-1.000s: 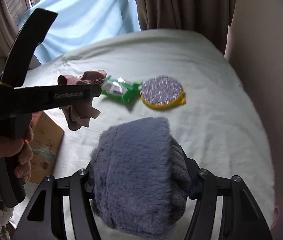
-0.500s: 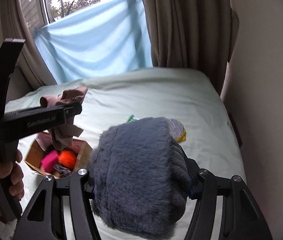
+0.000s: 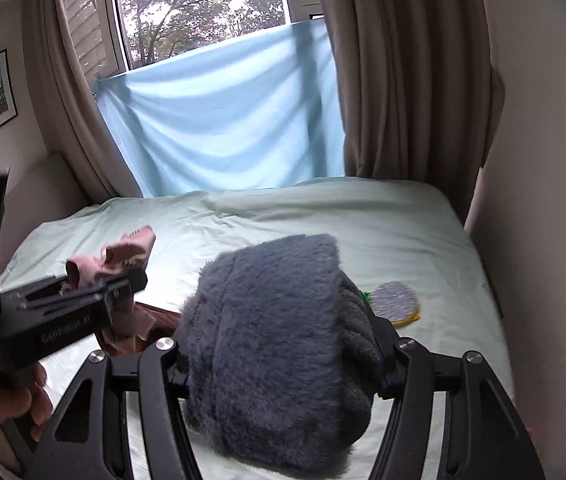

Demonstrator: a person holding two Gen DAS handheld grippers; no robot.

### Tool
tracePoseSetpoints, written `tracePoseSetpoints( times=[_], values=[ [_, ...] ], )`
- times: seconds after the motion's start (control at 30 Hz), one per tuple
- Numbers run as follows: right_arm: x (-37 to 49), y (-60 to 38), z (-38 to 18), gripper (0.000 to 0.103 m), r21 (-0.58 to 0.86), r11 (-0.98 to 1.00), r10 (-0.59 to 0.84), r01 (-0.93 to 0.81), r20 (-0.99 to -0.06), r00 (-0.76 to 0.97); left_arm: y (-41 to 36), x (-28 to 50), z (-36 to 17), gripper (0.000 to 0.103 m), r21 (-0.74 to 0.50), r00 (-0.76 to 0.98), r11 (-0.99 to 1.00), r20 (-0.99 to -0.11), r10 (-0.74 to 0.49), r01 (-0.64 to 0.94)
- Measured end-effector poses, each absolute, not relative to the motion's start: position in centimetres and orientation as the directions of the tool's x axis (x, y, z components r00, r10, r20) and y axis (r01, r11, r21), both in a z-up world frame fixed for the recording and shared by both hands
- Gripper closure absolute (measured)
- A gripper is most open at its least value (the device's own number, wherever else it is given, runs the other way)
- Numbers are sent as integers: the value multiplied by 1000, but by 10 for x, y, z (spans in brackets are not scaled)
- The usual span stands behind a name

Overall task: Organize soft objects
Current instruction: 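Carry the pink cloth with the left tool over the box while the right tool carries the sock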

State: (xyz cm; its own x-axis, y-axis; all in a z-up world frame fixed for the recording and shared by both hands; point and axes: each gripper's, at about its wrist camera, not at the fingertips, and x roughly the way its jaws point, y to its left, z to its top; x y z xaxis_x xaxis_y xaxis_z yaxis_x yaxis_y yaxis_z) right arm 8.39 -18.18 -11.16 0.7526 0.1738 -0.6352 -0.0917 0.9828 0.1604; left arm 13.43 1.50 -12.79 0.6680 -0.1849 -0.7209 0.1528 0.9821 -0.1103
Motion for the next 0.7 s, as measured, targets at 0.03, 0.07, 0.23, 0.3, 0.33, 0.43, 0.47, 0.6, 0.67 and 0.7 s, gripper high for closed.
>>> tracePoseSetpoints(
  times=[0.03,0.07,0.23,0.3,0.33,0.43,0.47,0.6,0.67,0.7],
  values=[
    [86,-172,-111,46,163,982,175,-91,-638,750,29,135,-130,61,-102,665,983,-726,-177,150],
    [87,-163,-110,46,159,983,173,-90,-640,748,38,137,-133,61,-100,660,984,-731,-174,149],
    [101,-109,-116,46,139,988,149,-73,-671,726,100,143,-149,61,-106,628,983,-758,-176,148],
    [106,-94,-119,46,148,988,140,-52,-682,718,119,148,-158,61,-99,615,983,-769,-175,156],
    [108,-84,-123,46,151,988,134,-40,-690,711,129,149,-163,61,-97,609,982,-773,-175,159],
    [113,-63,-132,46,149,989,116,-12,-715,690,157,152,-176,61,-84,595,983,-786,-168,166],
    [116,-56,-137,46,151,988,112,-2,-723,681,165,154,-181,61,-81,589,982,-791,-167,170],
    [124,-40,-156,46,160,987,100,33,-755,648,182,162,-202,61,-68,559,980,-813,-162,185],
    [129,-34,-166,46,169,984,99,50,-769,631,190,169,-215,61,-74,536,979,-827,-168,192],
    [134,-31,-172,46,174,983,98,63,-779,620,192,171,-221,61,-73,525,978,-834,-167,195]
  ],
)
